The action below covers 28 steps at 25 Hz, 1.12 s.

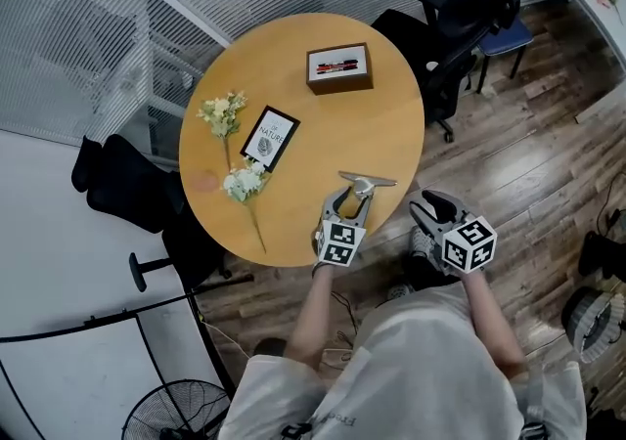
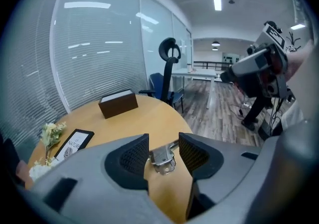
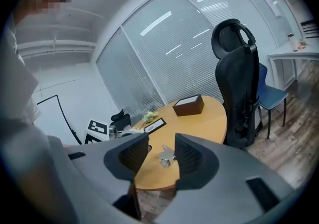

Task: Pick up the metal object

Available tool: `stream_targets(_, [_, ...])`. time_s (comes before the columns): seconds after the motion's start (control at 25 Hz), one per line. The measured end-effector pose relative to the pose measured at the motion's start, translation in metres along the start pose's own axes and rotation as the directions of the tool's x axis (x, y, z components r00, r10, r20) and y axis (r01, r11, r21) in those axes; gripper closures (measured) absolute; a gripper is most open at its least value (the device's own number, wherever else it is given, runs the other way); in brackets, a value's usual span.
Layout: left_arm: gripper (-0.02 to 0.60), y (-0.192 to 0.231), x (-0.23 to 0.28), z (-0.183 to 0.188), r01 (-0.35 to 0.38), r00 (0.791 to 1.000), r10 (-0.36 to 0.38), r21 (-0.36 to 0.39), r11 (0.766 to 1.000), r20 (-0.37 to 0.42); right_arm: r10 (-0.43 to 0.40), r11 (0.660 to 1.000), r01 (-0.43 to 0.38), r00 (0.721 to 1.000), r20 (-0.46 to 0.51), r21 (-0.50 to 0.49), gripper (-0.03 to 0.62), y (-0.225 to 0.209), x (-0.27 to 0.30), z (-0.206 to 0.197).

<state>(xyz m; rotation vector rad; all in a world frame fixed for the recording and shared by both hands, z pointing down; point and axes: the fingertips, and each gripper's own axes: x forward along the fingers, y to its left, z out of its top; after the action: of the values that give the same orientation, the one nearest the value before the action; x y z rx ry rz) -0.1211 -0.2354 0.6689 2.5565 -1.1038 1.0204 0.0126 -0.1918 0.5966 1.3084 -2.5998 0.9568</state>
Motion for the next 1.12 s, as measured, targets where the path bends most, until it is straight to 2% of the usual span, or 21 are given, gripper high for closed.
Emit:
stream_targets(0.16, [0.408,-0.003,0.019,-0.019,0.041,0.997,-0.034,0.089,0.995,-0.074,0.001,1.0,-0.002,1.0,-0.017,-0.008,0.442,-0.006,0.006,0.001])
stream_targets(0.4, [0.408,-0.015,0.033,-0.033,0.09,0.989,-0.07,0.157,0.983,-0.129,0.03,0.999,-0.032,0.997,-0.068,-0.028,0.448,-0.006,0.011,-0.005])
stream_targets(0.52, [0.408,-0.017,0.042,-0.042,0.107,0.982,-0.07,0.217,0.97,-0.174,0.047,0.997,-0.052,0.994,-0.097,-0.05,0.448,-0.005,0.013,-0.007])
stream_targets(0.6, [0.408,-0.018,0.047,-0.05,0.116,0.976,-0.053,0.3,0.947,-0.211,0.058,0.996,-0.065,0.992,-0.112,-0.063,0.448,-0.006,0.013,-0.009])
stream_targets(0.72, [0.408,-0.021,0.051,-0.057,0.127,0.968,-0.02,0.421,0.898,-0.251,0.07,0.994,-0.079,0.99,-0.119,-0.074,0.448,-0.006,0.01,-0.009])
stream_targets(0.88, [0.408,-0.018,0.061,-0.063,0.146,0.956,0.012,0.51,0.848,-0.293,0.075,0.991,-0.088,0.99,-0.122,-0.097,0.448,-0.012,0.011,-0.005])
stream_targets(0.96, [0.408,-0.015,0.066,-0.067,0.157,0.947,0.025,0.53,0.833,-0.321,0.076,0.99,-0.09,0.99,-0.123,-0.109,0.448,-0.016,0.012,-0.002])
stream_targets(1.12, [0.409,-0.012,0.073,-0.075,0.179,0.928,0.042,0.542,0.821,-0.37,0.079,0.989,-0.093,0.989,-0.123,-0.113,0.448,-0.023,0.011,0.001])
